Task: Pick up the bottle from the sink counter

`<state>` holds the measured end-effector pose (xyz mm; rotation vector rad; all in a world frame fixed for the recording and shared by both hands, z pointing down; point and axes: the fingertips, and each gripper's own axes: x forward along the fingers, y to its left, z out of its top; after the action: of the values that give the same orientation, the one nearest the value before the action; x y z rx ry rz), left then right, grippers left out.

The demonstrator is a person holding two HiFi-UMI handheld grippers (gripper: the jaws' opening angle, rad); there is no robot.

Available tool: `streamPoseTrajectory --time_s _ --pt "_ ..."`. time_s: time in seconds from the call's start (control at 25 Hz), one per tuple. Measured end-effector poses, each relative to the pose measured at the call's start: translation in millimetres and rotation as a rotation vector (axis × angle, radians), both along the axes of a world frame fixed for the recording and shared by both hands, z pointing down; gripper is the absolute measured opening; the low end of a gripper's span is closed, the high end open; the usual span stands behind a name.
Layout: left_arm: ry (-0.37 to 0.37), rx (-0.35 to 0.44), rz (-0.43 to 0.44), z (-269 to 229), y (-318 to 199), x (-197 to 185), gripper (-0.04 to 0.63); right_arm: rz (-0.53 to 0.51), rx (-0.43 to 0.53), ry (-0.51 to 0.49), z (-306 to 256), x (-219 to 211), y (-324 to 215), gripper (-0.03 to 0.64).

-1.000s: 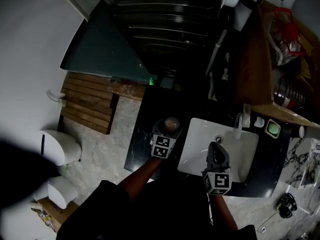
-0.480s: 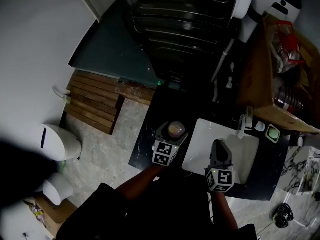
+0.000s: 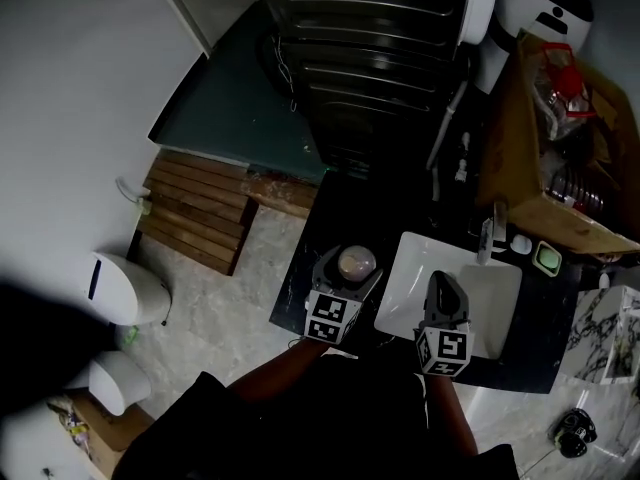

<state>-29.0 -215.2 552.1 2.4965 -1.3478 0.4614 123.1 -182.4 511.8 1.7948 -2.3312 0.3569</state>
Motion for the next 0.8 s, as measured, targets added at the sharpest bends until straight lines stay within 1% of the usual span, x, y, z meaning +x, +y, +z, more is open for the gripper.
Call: streamPoseTrajectory --time_s 0.16,0.44,0.64,0.8 --pt "0.039 0.034 -0.023 -26 8 -7 0.382 0.018 0.015 0.001 -12 -2 7 0.038" --pt "0.065 0.085 -0.037 -53 23 -18 0.382 -0.004 0.038 0.01 -26 -18 21 0.038" --pt "0.068 0.102 -0.031 -63 29 -21 0.382 -0.015 0.049 0.009 -36 -32 30 0.038" --pt "0.069 0.129 -0.022 -68 37 -20 0.382 -0.01 0.061 0.02 -43 -33 36 0.037"
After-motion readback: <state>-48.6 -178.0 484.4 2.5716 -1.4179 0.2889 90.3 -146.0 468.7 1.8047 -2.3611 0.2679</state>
